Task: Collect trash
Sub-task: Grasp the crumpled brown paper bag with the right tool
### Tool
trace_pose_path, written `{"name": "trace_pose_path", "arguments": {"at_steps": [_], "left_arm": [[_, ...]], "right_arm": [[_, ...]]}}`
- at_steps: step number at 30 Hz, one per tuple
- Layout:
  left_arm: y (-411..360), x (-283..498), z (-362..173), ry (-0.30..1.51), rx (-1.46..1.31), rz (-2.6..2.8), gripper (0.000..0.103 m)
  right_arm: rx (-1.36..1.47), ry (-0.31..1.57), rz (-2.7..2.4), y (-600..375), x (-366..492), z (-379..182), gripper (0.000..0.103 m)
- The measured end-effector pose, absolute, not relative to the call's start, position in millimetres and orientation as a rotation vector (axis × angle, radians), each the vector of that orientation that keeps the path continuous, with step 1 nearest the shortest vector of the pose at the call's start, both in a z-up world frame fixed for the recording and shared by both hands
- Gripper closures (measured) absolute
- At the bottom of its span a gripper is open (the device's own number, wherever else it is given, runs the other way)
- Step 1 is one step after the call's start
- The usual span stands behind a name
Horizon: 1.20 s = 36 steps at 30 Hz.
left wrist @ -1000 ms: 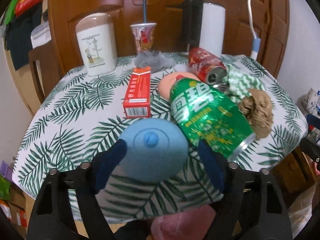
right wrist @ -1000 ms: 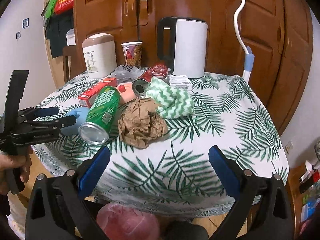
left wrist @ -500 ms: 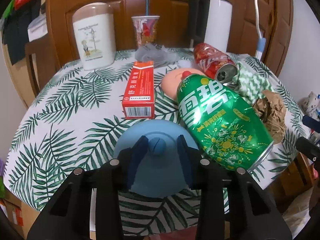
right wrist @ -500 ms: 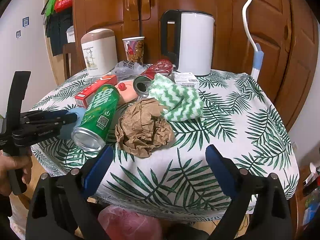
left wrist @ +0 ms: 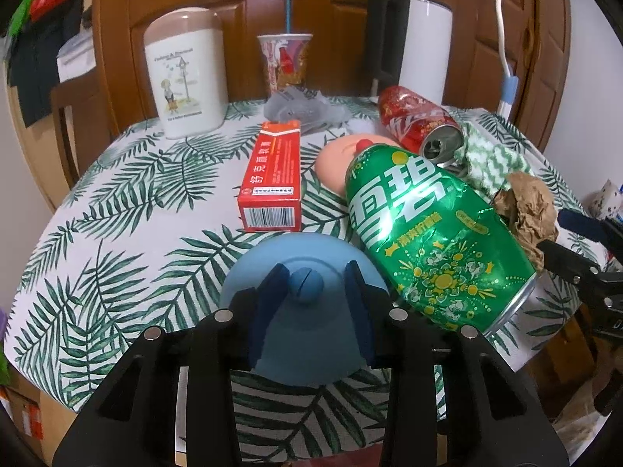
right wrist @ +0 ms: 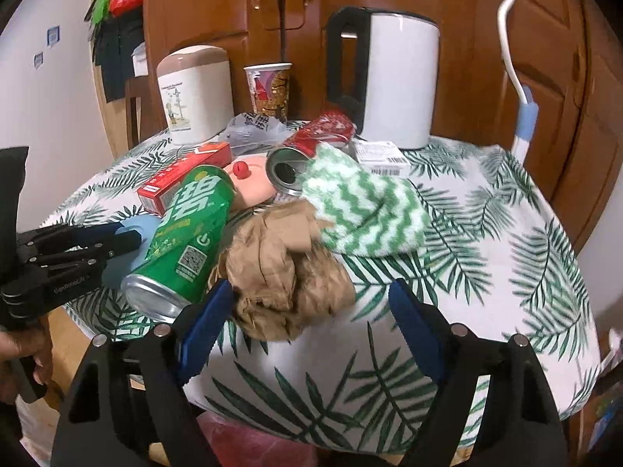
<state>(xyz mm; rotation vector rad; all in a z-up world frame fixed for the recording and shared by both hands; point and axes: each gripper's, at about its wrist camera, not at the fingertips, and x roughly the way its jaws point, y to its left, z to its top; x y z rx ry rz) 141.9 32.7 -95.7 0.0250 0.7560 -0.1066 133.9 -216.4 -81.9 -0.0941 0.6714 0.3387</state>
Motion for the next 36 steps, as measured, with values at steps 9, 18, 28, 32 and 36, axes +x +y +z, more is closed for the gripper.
{"name": "trace_pose_path", "arguments": {"at_steps": [9,18,28,32,36], "left_arm": [[34.0,141.4,-97.2,0.744,0.014,-0.113,0.067],[33.6,138.7,-96.8,0.730,0.015,-0.097,0.079],[33.4,134.2,-96.2,0.732,0.003,-0.103,0.079],[32.1,128.8,-93.5,0.725,0.000,-0.105,0.079],[30.7,119.9,-88.1,0.718,0.000,-0.113,0.079]], "right_arm": [[-0.110,0.708,0.387,-201.5,153.4,-91.6,0.018],[-0.028,0.715,0.494,-196.1,150.0,-98.3,0.060],[0.003,0.702,0.502,-218.3,143.1,-96.3,0.061],[0.005,0.690,0.505,-221.8,137.3,-91.9,0.061],[0.009,0.673,0.510,-225.9,124.9,-85.1,0.061]]}}
